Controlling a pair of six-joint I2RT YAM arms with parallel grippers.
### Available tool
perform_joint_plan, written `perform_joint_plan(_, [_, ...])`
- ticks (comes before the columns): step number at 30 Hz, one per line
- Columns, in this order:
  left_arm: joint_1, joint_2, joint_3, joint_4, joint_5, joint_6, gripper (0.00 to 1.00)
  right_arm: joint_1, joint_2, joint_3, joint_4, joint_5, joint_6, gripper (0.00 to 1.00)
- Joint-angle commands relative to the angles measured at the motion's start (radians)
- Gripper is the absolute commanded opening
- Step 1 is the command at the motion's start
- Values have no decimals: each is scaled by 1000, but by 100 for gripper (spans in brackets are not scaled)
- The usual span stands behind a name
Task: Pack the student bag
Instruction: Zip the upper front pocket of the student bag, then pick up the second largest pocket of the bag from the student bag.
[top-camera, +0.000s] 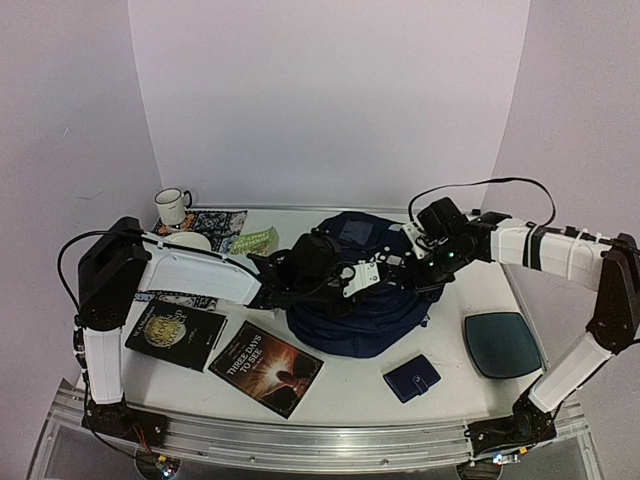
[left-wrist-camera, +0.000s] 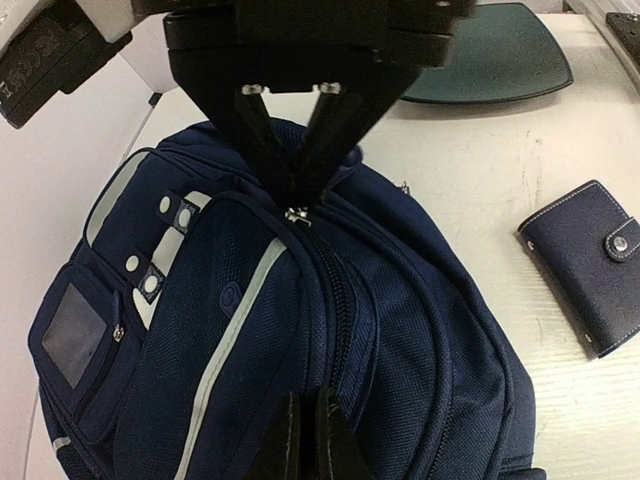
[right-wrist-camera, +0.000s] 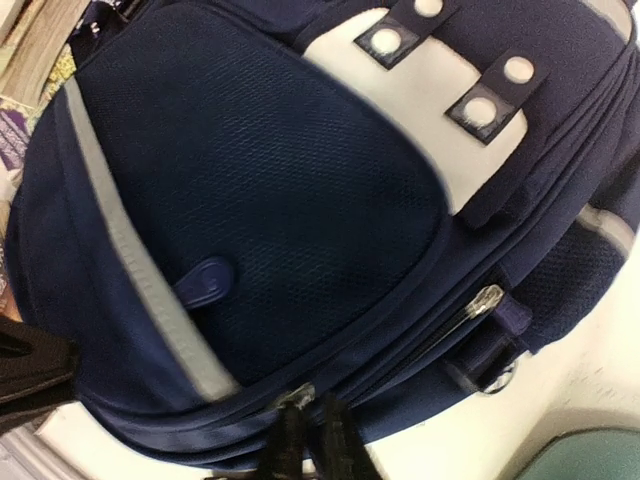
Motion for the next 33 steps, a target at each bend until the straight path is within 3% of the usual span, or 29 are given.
perform_joint_plan(1, [13,-53,51,-7,-70,-79,0,-39,-34,-9,11,47,-41,26])
perform_joint_plan(6, [28,-44,76,-9,-71,-135,0,-86,-68,-35,10,47,-65,39])
perform_joint_plan(21, [50,-71,111,-9,-58,-258,0,-333,81,-69,185,-367,-191,63])
perform_joint_plan(33, [52,-71,128,-10,-50,-275,0,-413,218,-59,217,-595,-295,63])
